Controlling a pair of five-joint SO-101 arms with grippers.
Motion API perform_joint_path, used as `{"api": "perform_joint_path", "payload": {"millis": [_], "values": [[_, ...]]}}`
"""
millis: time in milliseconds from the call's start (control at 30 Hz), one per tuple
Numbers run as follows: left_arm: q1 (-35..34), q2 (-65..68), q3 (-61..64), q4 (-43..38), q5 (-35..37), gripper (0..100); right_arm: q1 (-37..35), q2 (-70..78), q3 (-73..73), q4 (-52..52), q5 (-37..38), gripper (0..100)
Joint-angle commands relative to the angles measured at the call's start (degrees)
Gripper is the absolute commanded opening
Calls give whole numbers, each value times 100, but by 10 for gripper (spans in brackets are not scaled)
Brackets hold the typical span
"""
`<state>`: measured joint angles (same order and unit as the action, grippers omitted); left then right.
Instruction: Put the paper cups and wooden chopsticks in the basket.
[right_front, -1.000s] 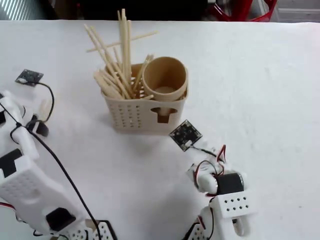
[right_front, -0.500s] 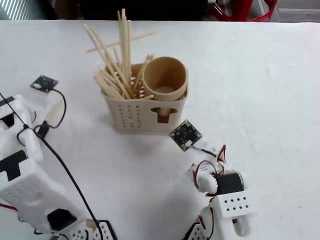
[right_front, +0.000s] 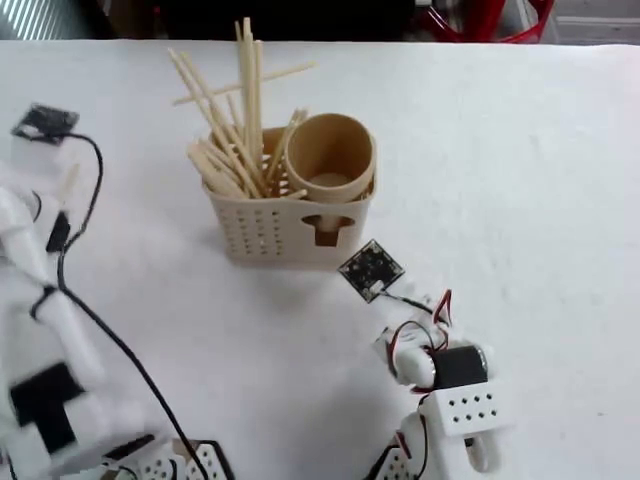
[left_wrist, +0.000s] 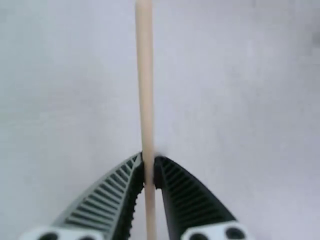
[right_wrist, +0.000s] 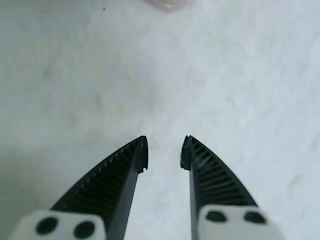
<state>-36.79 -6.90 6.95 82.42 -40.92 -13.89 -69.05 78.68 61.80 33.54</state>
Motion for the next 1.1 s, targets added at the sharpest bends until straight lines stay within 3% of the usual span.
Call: {"api": "perform_joint_path", "payload": {"millis": [0,200,367,567,800,1067], "values": [[453,-2009,-352,0,598,23,40,-66,-35,-75,0,61],[2088,-3846,-686,-765,1952,23,92,-101,-62,-84,-290,51],[3336,-3969,-1257,-1635,2848,23,426,-910,88,-48,-545,49],[4787,-3670,-941,-2971,3525,23,435,-2334,554,347,-554,48],[5103,-2527,-721,-3965,3956,23,435,-3424,782,796,-545,48],[5112,-1622,-712,-4123,3965,23,426,-3327,791,787,-387,50]]}}
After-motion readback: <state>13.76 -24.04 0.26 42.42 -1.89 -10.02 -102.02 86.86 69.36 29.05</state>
